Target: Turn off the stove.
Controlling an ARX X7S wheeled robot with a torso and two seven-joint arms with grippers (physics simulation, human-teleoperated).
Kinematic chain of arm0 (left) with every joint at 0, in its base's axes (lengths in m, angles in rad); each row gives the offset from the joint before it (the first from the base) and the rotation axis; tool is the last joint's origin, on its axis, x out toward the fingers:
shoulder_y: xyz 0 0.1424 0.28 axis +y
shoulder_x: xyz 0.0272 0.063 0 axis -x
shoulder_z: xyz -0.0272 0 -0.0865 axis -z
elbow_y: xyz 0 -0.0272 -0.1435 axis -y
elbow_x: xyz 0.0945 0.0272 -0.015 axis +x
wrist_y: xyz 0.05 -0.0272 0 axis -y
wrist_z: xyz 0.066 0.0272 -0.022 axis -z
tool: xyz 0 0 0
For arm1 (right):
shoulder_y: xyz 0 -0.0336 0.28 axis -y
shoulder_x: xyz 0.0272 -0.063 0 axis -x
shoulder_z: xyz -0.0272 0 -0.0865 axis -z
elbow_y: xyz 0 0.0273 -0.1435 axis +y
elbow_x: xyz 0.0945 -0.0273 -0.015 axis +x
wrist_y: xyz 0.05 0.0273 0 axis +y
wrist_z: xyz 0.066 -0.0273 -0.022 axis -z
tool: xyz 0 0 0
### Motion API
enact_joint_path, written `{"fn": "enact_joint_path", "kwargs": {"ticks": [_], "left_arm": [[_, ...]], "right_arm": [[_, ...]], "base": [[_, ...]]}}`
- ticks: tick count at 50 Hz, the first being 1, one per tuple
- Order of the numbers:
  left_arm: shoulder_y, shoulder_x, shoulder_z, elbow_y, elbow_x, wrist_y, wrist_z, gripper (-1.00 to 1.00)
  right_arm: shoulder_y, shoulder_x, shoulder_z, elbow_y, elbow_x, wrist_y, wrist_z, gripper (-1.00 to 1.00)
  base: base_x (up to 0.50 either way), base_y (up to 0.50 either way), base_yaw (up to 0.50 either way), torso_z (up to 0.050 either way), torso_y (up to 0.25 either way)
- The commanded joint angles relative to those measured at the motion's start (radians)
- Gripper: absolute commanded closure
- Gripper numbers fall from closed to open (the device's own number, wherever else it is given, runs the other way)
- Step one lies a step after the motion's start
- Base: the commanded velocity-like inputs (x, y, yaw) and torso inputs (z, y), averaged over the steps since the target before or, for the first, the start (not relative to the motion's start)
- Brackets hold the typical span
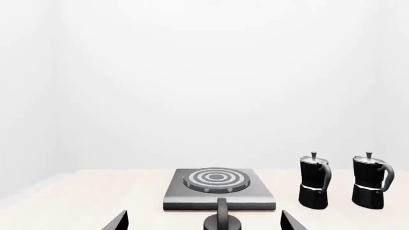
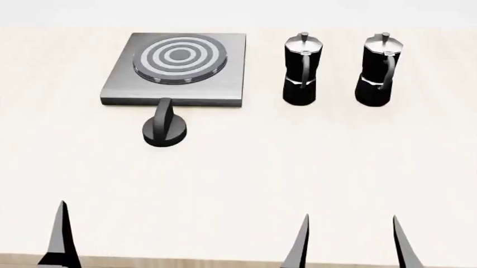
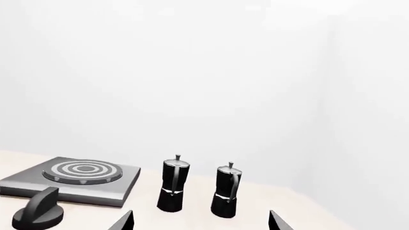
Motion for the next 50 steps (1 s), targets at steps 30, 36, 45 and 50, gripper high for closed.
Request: {"fn": "enact_joint_path", "kwargs": {"ticks": [30,36,45,50], "left_arm": [[0.015,-0.009,0.005,-0.009,-0.017,0.038,0.0,-1.0],[0.015,-0.013,0.007,-0.011,-0.019,0.04,-0.006,-1.0],[0.017,-0.019,0.012,-0.012,-0.022,0.044,-0.014,-1.0],[0.015,-0.022,0.014,-0.01,-0.025,0.042,-0.019,-1.0]], "right_arm": [[0.001,0.014,-0.005,-0.019,-0.003,0.012,0.013,-1.0],[0.001,0.019,-0.008,-0.017,-0.001,0.011,0.017,-1.0],[0.001,0.026,-0.013,-0.015,0.003,0.01,0.023,-1.0],[0.001,0.03,-0.014,-0.016,0.006,0.011,0.027,-1.0]], "base": [[0.19,0.0,0.0,0.0,0.0],[0.22,0.0,0.0,0.0,0.0],[0.22,0.0,0.0,0.0,0.0],[0.23,0.0,0.0,0.0,0.0]]}}
